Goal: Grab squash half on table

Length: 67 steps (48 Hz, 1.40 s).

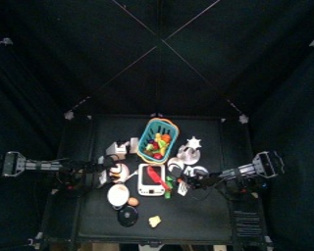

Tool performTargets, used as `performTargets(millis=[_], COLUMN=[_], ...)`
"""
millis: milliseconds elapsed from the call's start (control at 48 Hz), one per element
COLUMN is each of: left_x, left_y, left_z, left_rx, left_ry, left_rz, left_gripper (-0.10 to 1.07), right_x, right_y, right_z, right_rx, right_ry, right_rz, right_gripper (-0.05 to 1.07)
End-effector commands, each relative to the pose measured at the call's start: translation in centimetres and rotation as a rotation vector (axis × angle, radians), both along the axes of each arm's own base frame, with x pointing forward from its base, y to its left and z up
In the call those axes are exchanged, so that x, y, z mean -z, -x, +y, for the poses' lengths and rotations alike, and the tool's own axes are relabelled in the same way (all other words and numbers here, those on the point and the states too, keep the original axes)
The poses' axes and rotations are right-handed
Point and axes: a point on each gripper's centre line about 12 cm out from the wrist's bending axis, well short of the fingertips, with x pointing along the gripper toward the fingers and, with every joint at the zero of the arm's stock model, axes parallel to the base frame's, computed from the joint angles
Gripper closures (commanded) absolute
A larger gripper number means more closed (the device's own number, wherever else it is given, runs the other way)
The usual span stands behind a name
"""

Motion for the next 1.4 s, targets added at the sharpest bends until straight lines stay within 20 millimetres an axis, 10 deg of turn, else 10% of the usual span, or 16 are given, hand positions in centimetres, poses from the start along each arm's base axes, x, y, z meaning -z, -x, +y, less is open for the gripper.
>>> performTargets(millis=[0, 375, 917, 1375], left_x=[-1.4, -6.3, -4.5, -2.8], left_y=[-1.0, -6.4, -15.8, -20.0], left_z=[0.1, -7.1, -15.9, -20.6], left_rx=[-0.001, 0.272, 0.309, 0.317], left_ry=[-0.007, 0.027, 0.216, 0.333], left_rz=[-0.047, -0.204, -0.096, -0.006], left_gripper=[-0.01, -0.02, -0.02, -0.01], right_x=[-1.0, -1.1, -2.9, -2.6], right_y=[-0.3, -0.1, 2.4, 3.6], right_z=[-0.1, -0.1, -0.9, -0.7], right_rx=[-0.002, 0.002, 0.056, 0.070], right_ry=[-0.002, -0.005, 0.016, -0.018], right_rz=[-0.033, -0.037, -0.038, -0.028], right_gripper=[0.32, 0.32, 0.32, 0.32])
